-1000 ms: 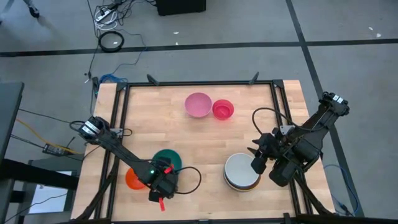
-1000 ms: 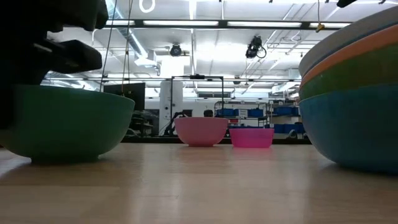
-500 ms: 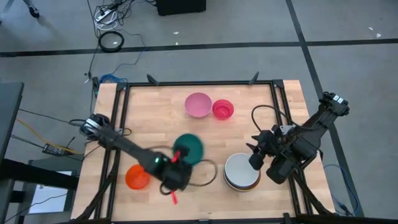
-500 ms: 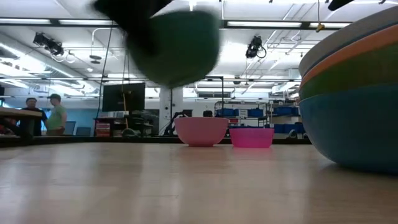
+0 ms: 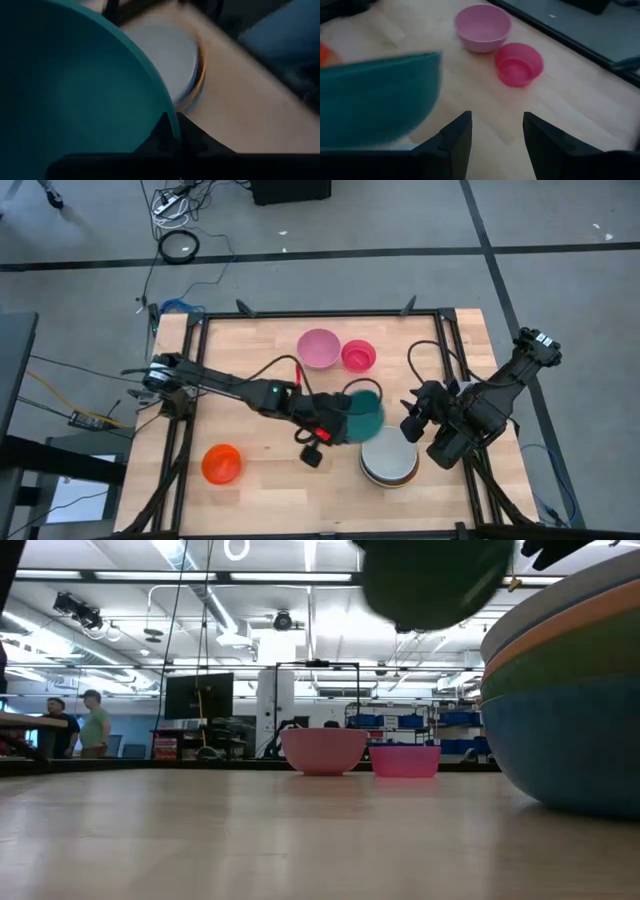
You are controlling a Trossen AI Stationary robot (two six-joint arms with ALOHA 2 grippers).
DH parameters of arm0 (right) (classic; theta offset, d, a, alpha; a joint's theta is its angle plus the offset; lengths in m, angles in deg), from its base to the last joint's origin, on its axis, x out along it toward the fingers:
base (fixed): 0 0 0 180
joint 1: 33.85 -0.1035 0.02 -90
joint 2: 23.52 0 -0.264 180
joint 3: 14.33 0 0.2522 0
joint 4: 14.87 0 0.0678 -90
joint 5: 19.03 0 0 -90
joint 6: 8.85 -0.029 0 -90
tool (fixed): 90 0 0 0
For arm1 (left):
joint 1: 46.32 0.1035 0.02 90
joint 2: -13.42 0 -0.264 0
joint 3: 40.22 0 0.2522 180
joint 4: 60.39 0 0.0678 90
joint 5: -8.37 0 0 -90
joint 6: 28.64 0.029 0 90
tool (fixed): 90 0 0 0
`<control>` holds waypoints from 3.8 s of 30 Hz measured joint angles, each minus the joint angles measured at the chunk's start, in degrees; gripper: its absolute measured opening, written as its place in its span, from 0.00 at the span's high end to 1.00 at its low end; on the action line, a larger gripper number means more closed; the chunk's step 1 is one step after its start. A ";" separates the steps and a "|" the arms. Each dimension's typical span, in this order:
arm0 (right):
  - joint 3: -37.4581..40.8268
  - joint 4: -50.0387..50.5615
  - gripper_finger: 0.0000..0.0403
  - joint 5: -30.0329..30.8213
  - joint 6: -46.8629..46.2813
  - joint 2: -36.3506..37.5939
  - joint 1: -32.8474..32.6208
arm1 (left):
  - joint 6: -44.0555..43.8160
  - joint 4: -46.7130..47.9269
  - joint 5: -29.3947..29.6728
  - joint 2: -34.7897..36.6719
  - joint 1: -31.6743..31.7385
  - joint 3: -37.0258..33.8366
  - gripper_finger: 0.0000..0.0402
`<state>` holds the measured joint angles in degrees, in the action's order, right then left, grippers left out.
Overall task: Nest bowls inside each other
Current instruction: Stack the green bowl on top of the white bowl, then stack the pink bowl on top of the green bowl
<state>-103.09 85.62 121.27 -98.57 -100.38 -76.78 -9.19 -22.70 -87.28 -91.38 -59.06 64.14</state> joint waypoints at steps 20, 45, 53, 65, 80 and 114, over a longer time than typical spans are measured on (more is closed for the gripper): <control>0.02 3.28 0.59 0.88 -3.15 0.00 -0.10 | -5.85 -18.94 -14.12 -9.47 0.30 0.13 0.99; 0.02 3.24 0.59 -0.54 -2.03 0.00 -0.19 | -11.91 -18.50 -15.03 -8.18 0.40 0.03 0.83; 0.02 3.33 0.59 0.89 -1.15 0.01 -0.91 | -3.52 9.44 4.54 2.85 4.60 0.38 0.83; 0.02 3.30 0.59 5.23 -1.52 0.00 -2.31 | 7.55 23.62 14.40 7.79 19.74 -4.65 0.83; 0.02 3.30 0.59 3.93 -1.13 0.00 -0.27 | 15.69 26.44 13.54 7.09 28.96 -6.70 0.81; 0.02 3.31 0.59 1.95 1.41 0.00 1.57 | 16.08 17.62 8.15 -9.05 29.63 -6.66 0.64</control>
<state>-103.07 88.92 123.22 -97.16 -100.38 -75.21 6.89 -5.08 -79.13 -100.43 -29.43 57.48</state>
